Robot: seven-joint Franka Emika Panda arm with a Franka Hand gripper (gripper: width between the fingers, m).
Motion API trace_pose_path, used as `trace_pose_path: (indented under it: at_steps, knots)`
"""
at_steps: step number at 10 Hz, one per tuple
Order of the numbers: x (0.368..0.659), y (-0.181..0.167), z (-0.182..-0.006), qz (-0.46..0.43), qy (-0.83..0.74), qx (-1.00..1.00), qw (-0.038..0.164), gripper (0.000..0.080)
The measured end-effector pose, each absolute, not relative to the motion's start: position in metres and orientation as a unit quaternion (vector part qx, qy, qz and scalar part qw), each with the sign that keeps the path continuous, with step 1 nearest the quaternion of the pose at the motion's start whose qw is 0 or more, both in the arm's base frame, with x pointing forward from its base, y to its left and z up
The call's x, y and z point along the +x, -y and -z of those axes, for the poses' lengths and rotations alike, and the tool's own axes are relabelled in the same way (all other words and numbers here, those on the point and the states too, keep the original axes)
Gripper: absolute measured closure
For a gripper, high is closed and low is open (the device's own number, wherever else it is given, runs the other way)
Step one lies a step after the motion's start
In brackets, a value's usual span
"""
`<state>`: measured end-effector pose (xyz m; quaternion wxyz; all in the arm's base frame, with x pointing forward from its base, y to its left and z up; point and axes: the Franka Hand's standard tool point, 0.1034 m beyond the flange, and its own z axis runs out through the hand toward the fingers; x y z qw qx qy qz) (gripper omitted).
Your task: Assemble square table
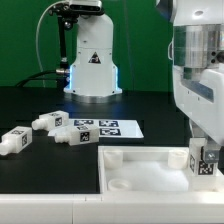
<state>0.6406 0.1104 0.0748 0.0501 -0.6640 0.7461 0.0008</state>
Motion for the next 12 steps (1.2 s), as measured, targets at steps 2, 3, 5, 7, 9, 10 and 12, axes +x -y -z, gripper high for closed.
trace_pose_path:
  at_steps: [2,3,5,7,9,10,12]
  knots:
    - [0.640,-0.111,-0.075,-0.002,-0.748,-0.662,0.050,0.0438]
    - [0.640,-0.109,-0.075,0.002,-0.704,-0.708,0.049,0.0256]
    - [0.641,-0.108,-0.075,0.011,-0.576,-0.816,0.046,0.0177]
    - [0.635,-0.121,-0.072,0.012,-0.481,-0.876,0.041,0.0155]
    - [0.637,-0.115,-0.072,0.016,-0.424,-0.905,0.040,0.0151]
    - [0.637,-0.115,-0.072,0.017,-0.401,-0.915,0.039,0.0151]
    - [0.638,-0.113,-0.073,0.028,-0.219,-0.975,0.017,0.0151]
